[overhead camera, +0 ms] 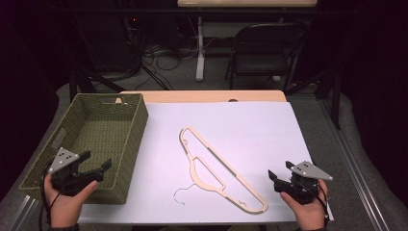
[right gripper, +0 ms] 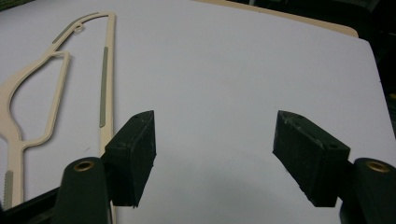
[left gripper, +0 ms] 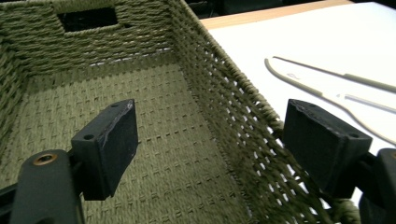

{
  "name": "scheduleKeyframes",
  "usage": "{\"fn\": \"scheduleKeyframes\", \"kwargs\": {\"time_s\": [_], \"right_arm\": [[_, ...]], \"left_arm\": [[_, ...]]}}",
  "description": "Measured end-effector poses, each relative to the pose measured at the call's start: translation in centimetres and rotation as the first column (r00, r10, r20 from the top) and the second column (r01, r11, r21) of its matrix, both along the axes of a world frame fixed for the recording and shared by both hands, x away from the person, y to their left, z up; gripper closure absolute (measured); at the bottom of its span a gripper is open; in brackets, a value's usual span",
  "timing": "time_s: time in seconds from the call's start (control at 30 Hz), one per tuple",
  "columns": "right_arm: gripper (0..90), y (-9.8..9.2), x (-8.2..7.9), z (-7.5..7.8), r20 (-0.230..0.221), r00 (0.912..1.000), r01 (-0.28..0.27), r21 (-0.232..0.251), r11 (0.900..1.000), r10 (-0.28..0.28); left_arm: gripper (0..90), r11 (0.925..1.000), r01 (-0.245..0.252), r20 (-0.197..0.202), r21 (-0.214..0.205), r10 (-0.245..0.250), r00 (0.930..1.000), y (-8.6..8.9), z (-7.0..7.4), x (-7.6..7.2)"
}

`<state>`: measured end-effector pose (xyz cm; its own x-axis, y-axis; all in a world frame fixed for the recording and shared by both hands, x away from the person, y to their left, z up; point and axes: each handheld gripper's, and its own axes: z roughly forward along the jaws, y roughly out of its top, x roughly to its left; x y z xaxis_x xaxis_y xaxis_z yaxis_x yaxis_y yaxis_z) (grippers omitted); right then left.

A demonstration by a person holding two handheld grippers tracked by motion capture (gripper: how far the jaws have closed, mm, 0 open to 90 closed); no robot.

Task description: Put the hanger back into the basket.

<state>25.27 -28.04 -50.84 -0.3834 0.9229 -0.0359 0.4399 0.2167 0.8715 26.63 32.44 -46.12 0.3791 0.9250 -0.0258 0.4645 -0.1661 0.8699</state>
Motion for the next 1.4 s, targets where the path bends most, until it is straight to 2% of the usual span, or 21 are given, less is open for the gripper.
{"fn": "scheduleKeyframes", "kwargs": {"time_s": [0.13,0.27,0.37,0.43,0.5,0.53,0.73,0.77,0.9,0.93,0.97,1.0,1.03,1.07,1.1,1.13,1.17,1.23,1.27,1.37,1.4], "right_arm": [[28.8,0.3,0.5,0.4,-0.029,0.9991,-0.033,-0.021,0.9992,0.032],[28.9,0.8,0.9,0.5,-0.044,0.9979,-0.048,-0.035,0.9982,0.047],[28.9,1.8,1.2,0.8,-0.076,0.9929,-0.097,-0.077,0.9923,0.091],[28.9,2.1,1.3,0.8,-0.084,0.9914,-0.108,-0.088,0.9902,0.101],[28.9,2.9,1.4,1.2,-0.097,0.9867,-0.143,-0.130,0.9812,0.131],[28.9,2.9,1.4,1.2,-0.097,0.9867,-0.143,-0.130,0.9812,0.131],[30.4,4.4,2.0,2.5,-0.154,0.9679,-0.225,-0.183,0.9569,0.198],[30.4,4.4,2.0,2.5,-0.154,0.9679,-0.225,-0.183,0.9569,0.198],[33.6,5.2,2.6,3.0,-0.204,0.9519,-0.269,-0.198,0.9425,0.229],[33.6,5.2,2.6,3.0,-0.204,0.9519,-0.269,-0.198,0.9425,0.229],[36.3,5.5,2.9,3.2,-0.239,0.9398,-0.293,-0.196,0.9356,0.245],[38.0,5.7,3.0,3.3,-0.255,0.9328,-0.309,-0.200,0.9298,0.255],[38.0,5.7,3.0,3.3,-0.255,0.9328,-0.309,-0.200,0.9298,0.255],[39.8,6.3,3.2,3.3,-0.295,0.9131,-0.351,-0.219,0.9104,0.282],[39.8,6.3,3.2,3.3,-0.295,0.9131,-0.351,-0.219,0.9104,0.282],[39.9,6.7,3.3,3.3,-0.329,0.9007,-0.370,-0.238,0.8982,0.284],[39.4,7.2,3.6,3.2,-0.367,0.8844,-0.396,-0.262,0.8802,0.288],[39.2,7.5,3.7,3.0,-0.366,0.8849,-0.395,-0.260,0.8814,0.288],[39.1,7.9,3.9,3.1,-0.420,0.8629,-0.414,-0.267,0.8703,0.281],[41.3,8.5,4.2,3.1,-0.447,0.8448,-0.443,-0.276,0.8529,0.295],[41.4,8.6,4.4,3.1,-0.446,0.8436,-0.446,-0.273,0.8523,0.298]], "left_arm": [[15.7,0.9982,0.030,-0.019,-0.051,-0.031,0.9993,0.0,0.3,-0.1],[15.4,0.9989,0.026,-0.009,-0.040,-0.027,0.9996,0.1,0.3,-0.3],[15.4,0.9990,0.024,-0.015,-0.037,-0.025,0.9996,0.0,0.4,-0.5],[15.4,0.9992,0.026,-0.013,-0.032,-0.027,0.9996,-0.2,0.7,-0.7],[15.6,0.9989,0.035,-0.012,-0.032,-0.035,0.9993,-0.6,1.0,-1.0],[15.7,0.9989,0.035,-0.012,-0.032,-0.035,0.9993,-0.6,1.0,-1.0],[16.3,0.9984,0.049,-0.019,-0.030,-0.049,0.9986,-1.0,1.2,-1.3],[16.3,0.9984,0.049,-0.018,-0.028,-0.050,0.9986,-1.1,1.3,-1.3],[18.7,0.9971,0.071,-0.019,-0.028,-0.071,0.9973,-1.3,1.3,-1.4],[18.7,0.9969,0.074,-0.019,-0.026,-0.075,0.9970,-1.4,1.3,-1.4],[20.2,0.9961,0.084,-0.020,-0.026,-0.085,0.9962,-1.6,1.4,-1.5],[21.2,0.9958,0.089,-0.020,-0.024,-0.089,0.9958,-1.6,1.4,-1.5],[21.3,0.9958,0.089,-0.020,-0.024,-0.089,0.9958,-1.6,1.4,-1.5],[21.4,0.9957,0.089,-0.019,-0.023,-0.090,0.9958,-1.7,1.4,-1.6],[21.4,0.9955,0.092,-0.020,-0.021,-0.092,0.9955,-1.7,1.4,-1.6],[21.5,0.9955,0.091,-0.021,-0.025,-0.092,0.9956,-1.8,1.4,-1.6],[21.5,0.9952,0.094,-0.021,-0.027,-0.095,0.9953,-1.9,1.4,-1.6],[21.5,0.9951,0.096,-0.021,-0.022,-0.097,0.9951,-2.1,1.4,-1.7],[21.4,0.9944,0.103,-0.020,-0.023,-0.104,0.9944,-2.2,1.4,-1.7],[21.5,0.9938,0.110,-0.022,-0.017,-0.110,0.9937,-2.4,1.4,-1.6],[21.5,0.9939,0.110,-0.024,-0.013,-0.110,0.9936,-2.5,1.4,-1.6]]}}
